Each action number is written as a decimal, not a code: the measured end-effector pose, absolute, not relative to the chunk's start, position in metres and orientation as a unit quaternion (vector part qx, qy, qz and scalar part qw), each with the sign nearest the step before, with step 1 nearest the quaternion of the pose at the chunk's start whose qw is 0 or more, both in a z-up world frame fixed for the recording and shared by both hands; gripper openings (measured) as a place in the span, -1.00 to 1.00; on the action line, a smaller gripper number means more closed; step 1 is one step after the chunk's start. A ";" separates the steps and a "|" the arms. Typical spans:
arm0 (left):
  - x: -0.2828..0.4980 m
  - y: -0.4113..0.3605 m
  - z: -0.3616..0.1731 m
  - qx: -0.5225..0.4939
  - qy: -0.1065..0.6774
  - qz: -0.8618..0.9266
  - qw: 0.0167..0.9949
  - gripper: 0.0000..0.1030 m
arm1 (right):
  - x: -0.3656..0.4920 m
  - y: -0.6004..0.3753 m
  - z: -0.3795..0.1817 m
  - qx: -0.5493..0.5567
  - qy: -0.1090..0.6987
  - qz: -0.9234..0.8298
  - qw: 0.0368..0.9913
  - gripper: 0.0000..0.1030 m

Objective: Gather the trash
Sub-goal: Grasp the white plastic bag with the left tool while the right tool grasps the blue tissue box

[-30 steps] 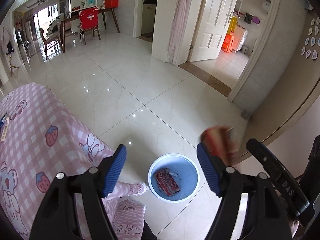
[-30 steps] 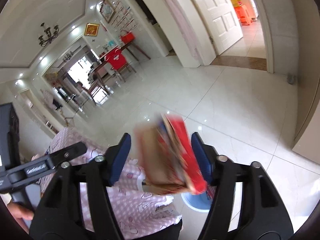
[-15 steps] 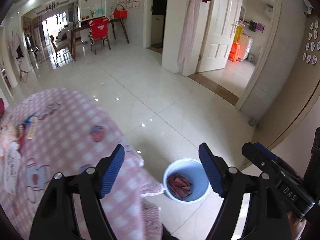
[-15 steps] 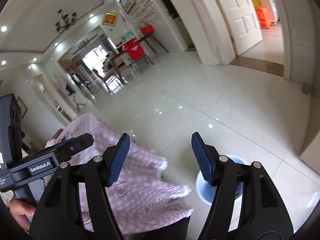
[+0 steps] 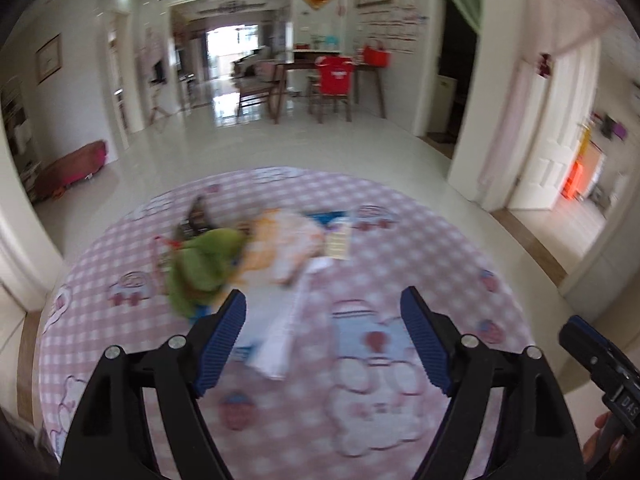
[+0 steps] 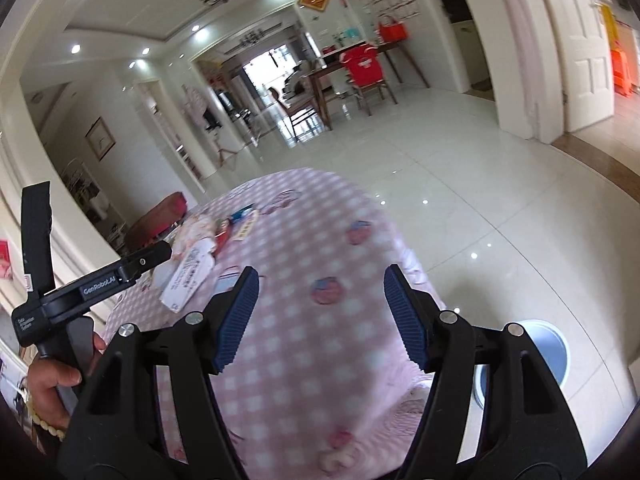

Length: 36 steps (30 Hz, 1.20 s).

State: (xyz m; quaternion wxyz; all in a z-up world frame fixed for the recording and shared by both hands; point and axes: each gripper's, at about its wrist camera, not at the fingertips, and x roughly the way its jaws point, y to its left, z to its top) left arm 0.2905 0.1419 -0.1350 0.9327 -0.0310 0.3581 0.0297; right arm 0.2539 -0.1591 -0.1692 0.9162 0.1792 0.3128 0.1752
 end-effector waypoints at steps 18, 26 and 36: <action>0.312 0.195 -0.163 -0.079 0.373 -0.004 0.924 -0.49 | 0.303 -0.040 -0.170 0.155 0.361 0.236 0.889 0.25; 0.265 0.222 -0.134 -0.113 0.306 -0.001 0.945 -0.52 | 0.310 -0.003 -0.170 0.155 0.379 0.260 0.874 0.25; 0.250 0.263 -0.129 -0.117 0.304 0.049 0.944 -0.52 | 0.344 0.063 -0.188 0.152 0.433 0.263 0.849 0.34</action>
